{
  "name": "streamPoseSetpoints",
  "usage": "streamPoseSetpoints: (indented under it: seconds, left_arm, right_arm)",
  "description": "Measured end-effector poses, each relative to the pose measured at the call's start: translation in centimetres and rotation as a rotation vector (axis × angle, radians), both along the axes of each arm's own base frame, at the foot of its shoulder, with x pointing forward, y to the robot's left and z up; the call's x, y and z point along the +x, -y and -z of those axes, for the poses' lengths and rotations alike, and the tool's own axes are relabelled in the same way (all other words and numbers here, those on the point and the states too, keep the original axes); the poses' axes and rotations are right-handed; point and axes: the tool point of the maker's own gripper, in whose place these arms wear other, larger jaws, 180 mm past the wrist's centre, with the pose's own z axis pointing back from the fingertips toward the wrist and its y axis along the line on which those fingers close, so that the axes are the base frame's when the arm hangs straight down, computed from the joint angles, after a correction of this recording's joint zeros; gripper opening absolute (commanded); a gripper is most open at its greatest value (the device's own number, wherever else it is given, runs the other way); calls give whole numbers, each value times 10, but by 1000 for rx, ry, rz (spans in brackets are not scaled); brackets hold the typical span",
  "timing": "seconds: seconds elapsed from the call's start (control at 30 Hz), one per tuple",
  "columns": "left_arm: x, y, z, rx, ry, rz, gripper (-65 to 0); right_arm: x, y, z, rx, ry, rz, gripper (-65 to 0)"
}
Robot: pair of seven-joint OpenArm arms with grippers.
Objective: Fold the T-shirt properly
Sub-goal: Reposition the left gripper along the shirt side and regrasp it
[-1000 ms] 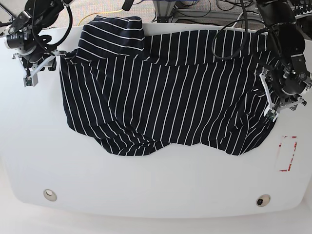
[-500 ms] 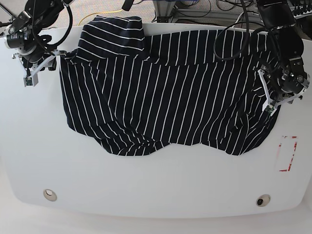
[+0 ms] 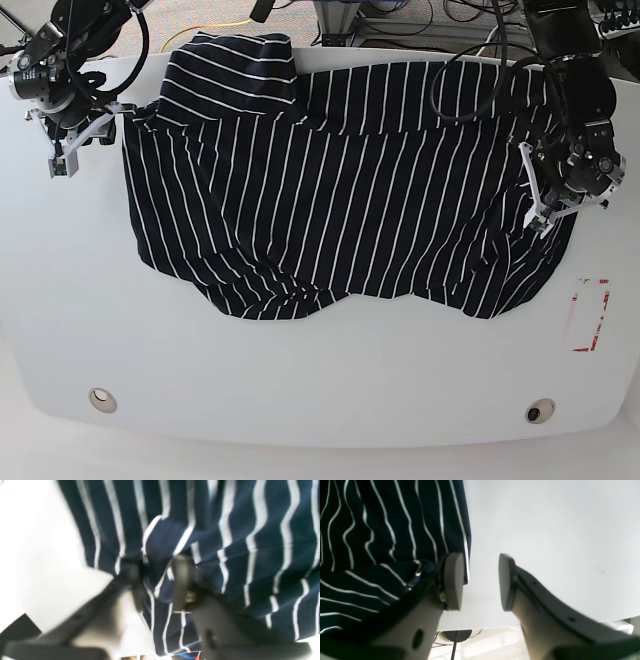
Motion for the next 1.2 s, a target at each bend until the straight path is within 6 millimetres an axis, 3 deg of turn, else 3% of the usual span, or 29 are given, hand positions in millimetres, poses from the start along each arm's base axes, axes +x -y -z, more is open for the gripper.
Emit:
streamPoseSetpoints:
  seconds: [0.37,0.53,0.63,1.0,1.13,1.2]
  left_arm:
    - [-1,3,2,6,-7,13,-650]
    - [-3,2,-17,28,58,19,-650]
    - [-9,-1,-28,66,78,25,-650]
    - [-38,4,-22,86,18,42,-650]
    - [-46,4,-17,84,-4,43,-650]
    - [-45,6,-16,75,5,48,-650]
  right_arm:
    - [0,1,0,0,1,3,-425]
    - [-1,1,0,1,1,3,-425]
    - [0,0,0,1,1,3,-425]
    - [1,0,-1,2,5,3,-425]
    - [1,0,0,1,3,2,-403]
    - [0,-1,0,6,1,0,-347]
